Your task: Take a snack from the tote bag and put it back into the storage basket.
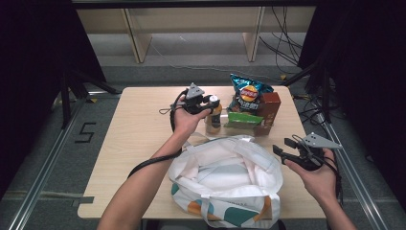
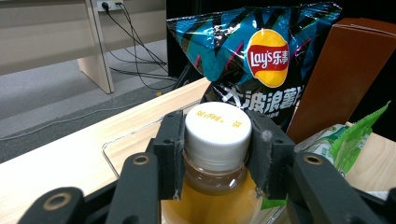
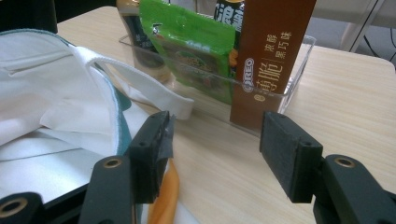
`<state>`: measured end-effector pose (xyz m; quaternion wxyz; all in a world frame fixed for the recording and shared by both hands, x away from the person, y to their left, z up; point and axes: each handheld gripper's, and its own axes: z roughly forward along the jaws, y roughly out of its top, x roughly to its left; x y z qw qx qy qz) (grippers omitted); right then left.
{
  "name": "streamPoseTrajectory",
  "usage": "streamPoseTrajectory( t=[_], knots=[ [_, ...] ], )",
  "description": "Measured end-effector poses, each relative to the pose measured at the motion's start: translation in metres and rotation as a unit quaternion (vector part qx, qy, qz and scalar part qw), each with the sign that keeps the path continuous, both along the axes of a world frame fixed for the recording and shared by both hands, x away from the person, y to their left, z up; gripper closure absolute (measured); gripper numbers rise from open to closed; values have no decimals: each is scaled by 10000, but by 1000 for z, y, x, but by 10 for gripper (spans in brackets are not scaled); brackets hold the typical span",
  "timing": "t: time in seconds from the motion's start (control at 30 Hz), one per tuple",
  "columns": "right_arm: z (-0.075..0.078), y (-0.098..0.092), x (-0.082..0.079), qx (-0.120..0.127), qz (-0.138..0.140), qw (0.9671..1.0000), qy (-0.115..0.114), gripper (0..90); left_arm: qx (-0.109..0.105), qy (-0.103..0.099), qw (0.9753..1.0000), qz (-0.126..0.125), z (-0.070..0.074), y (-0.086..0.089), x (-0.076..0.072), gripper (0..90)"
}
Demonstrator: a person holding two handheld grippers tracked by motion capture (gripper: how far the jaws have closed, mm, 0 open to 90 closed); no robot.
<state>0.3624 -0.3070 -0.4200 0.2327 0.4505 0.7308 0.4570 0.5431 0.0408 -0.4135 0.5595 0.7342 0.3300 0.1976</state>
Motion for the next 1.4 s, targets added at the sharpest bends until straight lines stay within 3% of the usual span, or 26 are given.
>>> streamPoseTrajectory(
  t=[1.07, 1.17, 1.4],
  knots=[
    [-1, 1, 1, -69, 47, 10000, -28, 441, 72, -49, 9999, -80, -3, 0, -1, 584],
    [-2, 0, 3, -141, 131, 9997, -179, 440, 62, -11, 10000, -71, -2, 0, -1, 580],
    [-1, 1, 1, -134, 92, 9998, -94, 439, 30, 62, 9999, -103, -1, -1, -2, 506]
  ],
)
